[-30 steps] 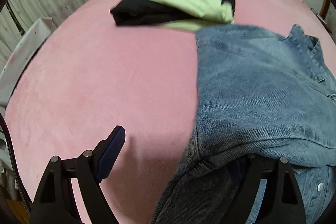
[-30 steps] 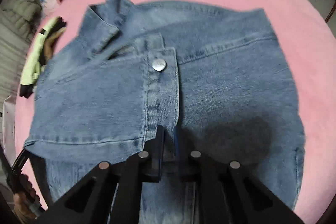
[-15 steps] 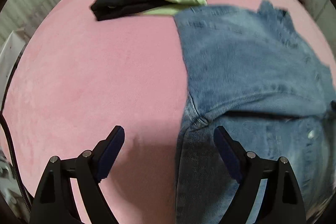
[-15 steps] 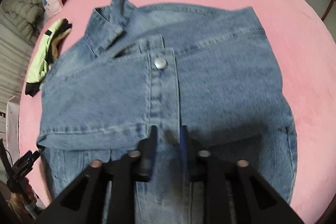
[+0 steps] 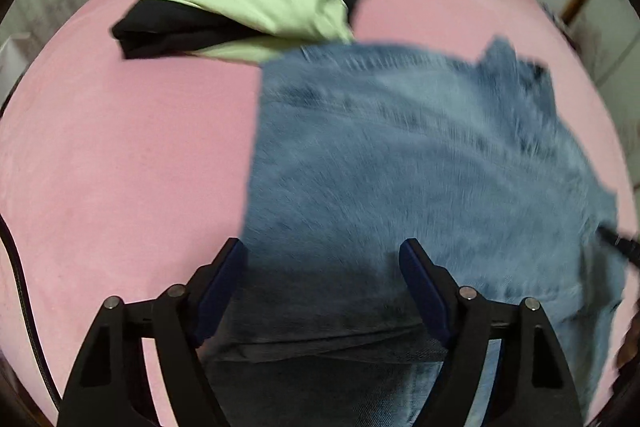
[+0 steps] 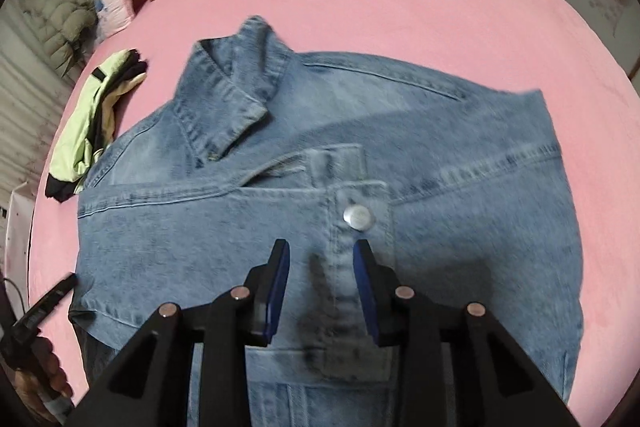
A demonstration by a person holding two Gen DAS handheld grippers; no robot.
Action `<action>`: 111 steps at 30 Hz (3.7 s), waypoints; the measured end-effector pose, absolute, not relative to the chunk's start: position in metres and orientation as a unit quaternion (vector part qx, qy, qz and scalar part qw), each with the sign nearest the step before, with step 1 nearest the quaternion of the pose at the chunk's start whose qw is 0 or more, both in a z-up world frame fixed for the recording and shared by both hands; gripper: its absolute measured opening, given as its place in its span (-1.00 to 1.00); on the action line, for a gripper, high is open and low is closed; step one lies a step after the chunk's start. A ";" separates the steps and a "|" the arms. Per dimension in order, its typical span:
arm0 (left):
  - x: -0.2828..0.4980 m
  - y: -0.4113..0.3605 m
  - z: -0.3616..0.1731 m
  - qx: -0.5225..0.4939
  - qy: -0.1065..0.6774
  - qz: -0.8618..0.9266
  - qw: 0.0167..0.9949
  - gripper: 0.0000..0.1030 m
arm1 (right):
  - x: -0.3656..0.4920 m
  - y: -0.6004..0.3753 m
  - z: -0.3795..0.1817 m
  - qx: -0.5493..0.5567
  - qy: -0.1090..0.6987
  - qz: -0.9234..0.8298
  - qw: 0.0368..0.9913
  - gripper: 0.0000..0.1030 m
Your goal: Fold large clothes
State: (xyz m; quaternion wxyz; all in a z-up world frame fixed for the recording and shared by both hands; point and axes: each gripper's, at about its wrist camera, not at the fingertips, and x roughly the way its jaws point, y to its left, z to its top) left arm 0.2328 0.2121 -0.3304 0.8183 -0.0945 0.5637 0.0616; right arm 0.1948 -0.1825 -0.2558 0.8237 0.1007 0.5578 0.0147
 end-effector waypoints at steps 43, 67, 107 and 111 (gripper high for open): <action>0.178 0.104 -0.289 -0.008 0.589 0.045 0.807 0.72 | 0.101 -0.188 -0.258 0.054 0.620 0.081 0.779 -0.81; 0.069 0.136 -0.038 -0.077 0.464 0.053 0.881 0.72 | 0.009 -0.210 -0.039 0.086 0.473 0.120 0.868 -0.70; -0.062 0.224 -0.295 -0.141 0.601 0.075 0.784 0.72 | -0.164 -0.268 -0.202 0.159 0.541 -0.053 0.824 -0.23; -0.064 0.225 -0.318 -0.144 0.615 0.062 0.773 0.72 | -0.169 -0.288 -0.222 0.183 0.545 -0.077 0.814 -0.19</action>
